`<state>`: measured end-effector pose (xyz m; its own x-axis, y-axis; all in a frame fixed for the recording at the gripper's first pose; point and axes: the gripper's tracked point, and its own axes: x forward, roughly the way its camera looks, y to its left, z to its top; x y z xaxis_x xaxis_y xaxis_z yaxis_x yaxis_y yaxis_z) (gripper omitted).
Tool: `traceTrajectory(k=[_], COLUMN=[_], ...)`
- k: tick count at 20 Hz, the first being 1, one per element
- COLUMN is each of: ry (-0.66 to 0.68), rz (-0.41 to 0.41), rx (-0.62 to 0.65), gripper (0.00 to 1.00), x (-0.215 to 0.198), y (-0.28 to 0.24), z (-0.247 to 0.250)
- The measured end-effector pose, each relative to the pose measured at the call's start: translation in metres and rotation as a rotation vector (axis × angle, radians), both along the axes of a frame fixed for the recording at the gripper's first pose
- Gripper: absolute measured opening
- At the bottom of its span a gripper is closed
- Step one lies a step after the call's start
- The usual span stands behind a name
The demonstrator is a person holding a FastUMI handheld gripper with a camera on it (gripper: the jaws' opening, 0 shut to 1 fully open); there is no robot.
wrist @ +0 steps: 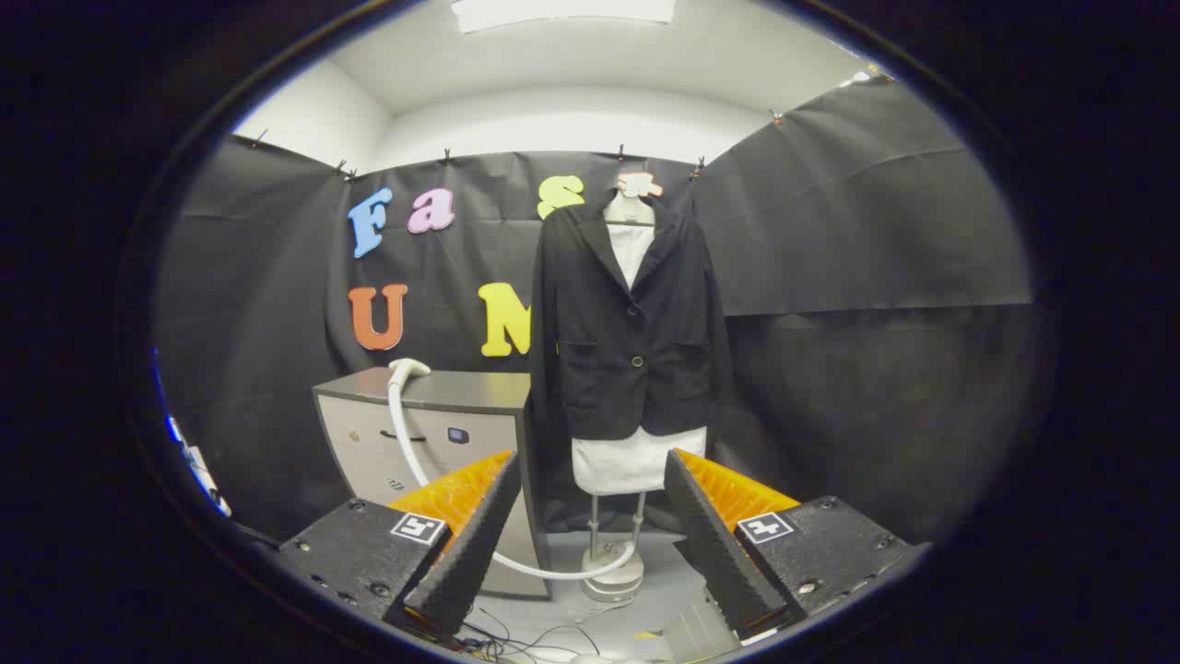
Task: Iron the clothes twice with a garment steamer, once on the left side and once on the right side.
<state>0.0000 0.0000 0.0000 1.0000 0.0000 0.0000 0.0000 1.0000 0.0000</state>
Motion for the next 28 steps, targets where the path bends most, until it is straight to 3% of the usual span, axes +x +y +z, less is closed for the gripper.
traceTrajectory(k=[16, 21, 28], ry=[0.021, 0.026, 0.052], rz=[-0.016, 0.043, 0.228], rx=[0.030, 0.020, -0.005], gripper=[1.00, 1.00, 1.00], x=[0.029, 0.069, 0.166], y=[0.008, 0.025, 0.098], z=[0.003, 0.024, 0.065])
